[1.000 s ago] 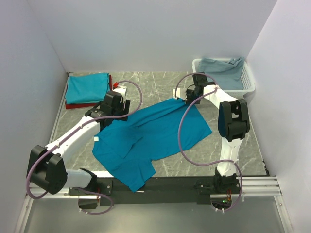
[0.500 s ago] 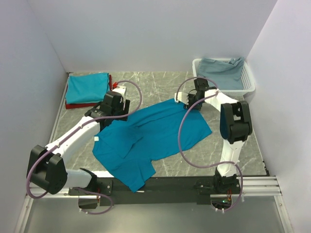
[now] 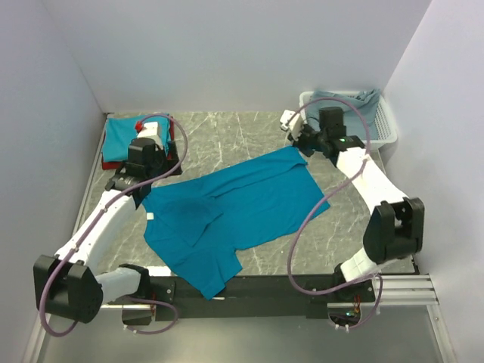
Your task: Fold and stack the t-shirts
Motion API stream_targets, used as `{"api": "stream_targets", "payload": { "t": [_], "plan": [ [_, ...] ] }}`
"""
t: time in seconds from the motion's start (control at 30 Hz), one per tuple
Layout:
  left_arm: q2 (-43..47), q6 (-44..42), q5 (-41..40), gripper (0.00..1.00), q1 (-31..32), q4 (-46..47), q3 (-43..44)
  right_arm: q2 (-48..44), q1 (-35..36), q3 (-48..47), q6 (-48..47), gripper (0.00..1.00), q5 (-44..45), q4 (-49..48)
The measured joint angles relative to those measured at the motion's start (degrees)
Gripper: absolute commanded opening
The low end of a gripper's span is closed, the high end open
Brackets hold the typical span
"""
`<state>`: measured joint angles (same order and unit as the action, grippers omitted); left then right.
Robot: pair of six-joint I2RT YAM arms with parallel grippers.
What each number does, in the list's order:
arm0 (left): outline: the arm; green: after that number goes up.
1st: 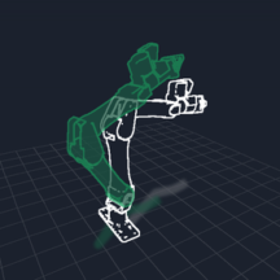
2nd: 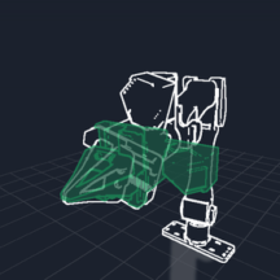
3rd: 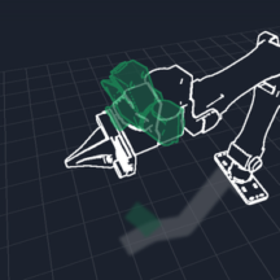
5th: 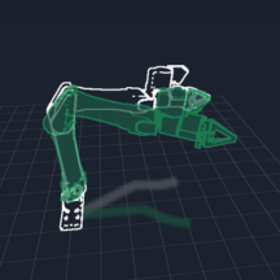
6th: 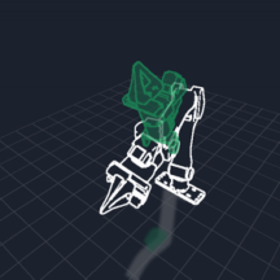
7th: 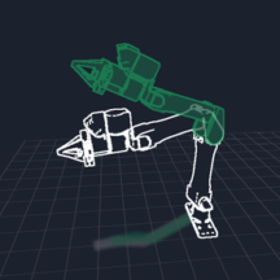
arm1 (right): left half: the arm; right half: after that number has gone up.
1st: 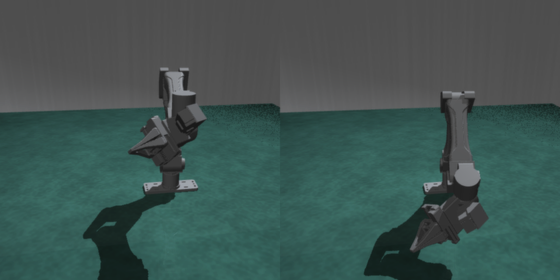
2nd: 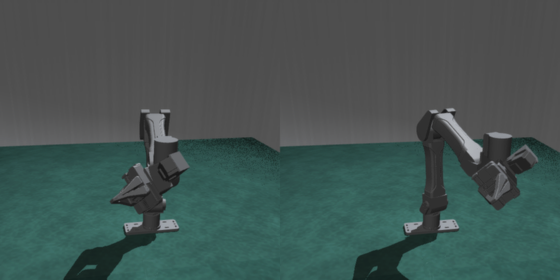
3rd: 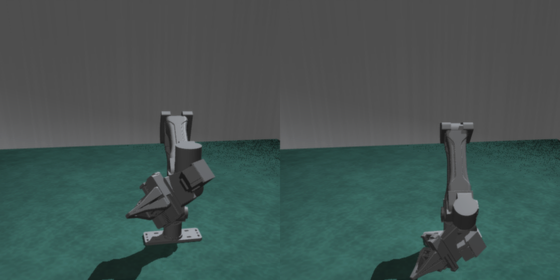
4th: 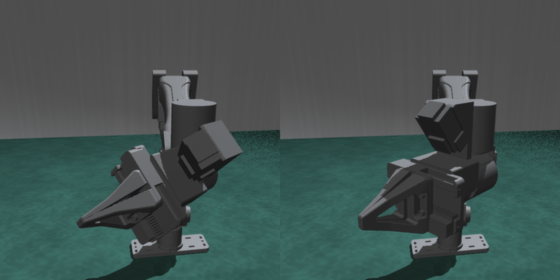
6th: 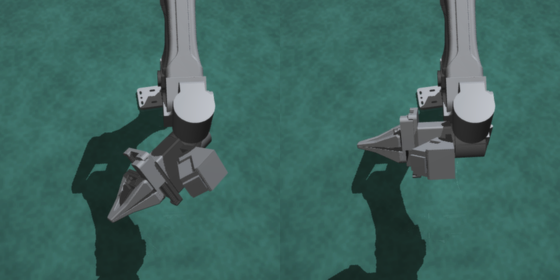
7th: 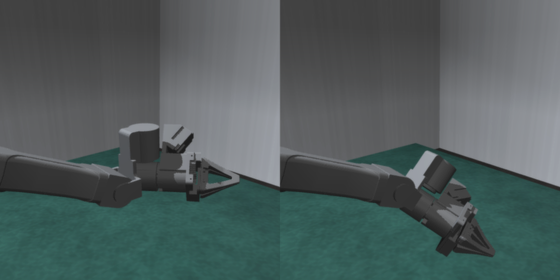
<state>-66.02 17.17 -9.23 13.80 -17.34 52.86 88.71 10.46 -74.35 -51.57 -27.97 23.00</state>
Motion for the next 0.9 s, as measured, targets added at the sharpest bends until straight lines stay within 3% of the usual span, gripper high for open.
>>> {"api": "stream_targets", "payload": {
  "t": [0.07, 0.2, 0.27, 0.3, 0.4, 0.6, 0.9],
  "plan": [
    [-1.31, 2.43, 2.03, 0.69, -1.55, -0.57, 0.26, 3.39, 2.01, -1.36, 3.48, 0.02, 3.26, 0.04],
    [-1.51, 7.52, 6.29, 0.19, -7.32, -1.75, -1.03, 16.92, 5.11, -11.21, 6.08, 0.02, 10.38, 3.5],
    [0.68, 9.94, 8.35, 0.16, -10.82, -1.33, -4.09, 23.47, 5.53, -16.06, 5.68, 0.02, 14.01, 5.51],
    [2.05, 10.99, 9.4, 0.09, -12.26, -1.18, -6.03, 26.4, 5.53, -18.25, 5.29, 0.01, 16.06, 6.69],
    [3.93, 13.73, 12.2, 0.01, -14.88, -1.57, -10.08, 33.18, 5.4, -23.26, 4.11, 0.0, 21.42, 8.98],
    [-1.86, 15.69, 15.91, 0.01, -17.66, -2.21, -10.51, 40.28, 5.29, -29.0, 2.21, 0.0, 28.33, 11.43],
    [-6.82, 16.02, 19.93, 0.02, -20.02, -2.23, -10.32, 44.76, 5.51, -36.04, -1.92, 0.0, 31.08, 18.43]
  ]
}}
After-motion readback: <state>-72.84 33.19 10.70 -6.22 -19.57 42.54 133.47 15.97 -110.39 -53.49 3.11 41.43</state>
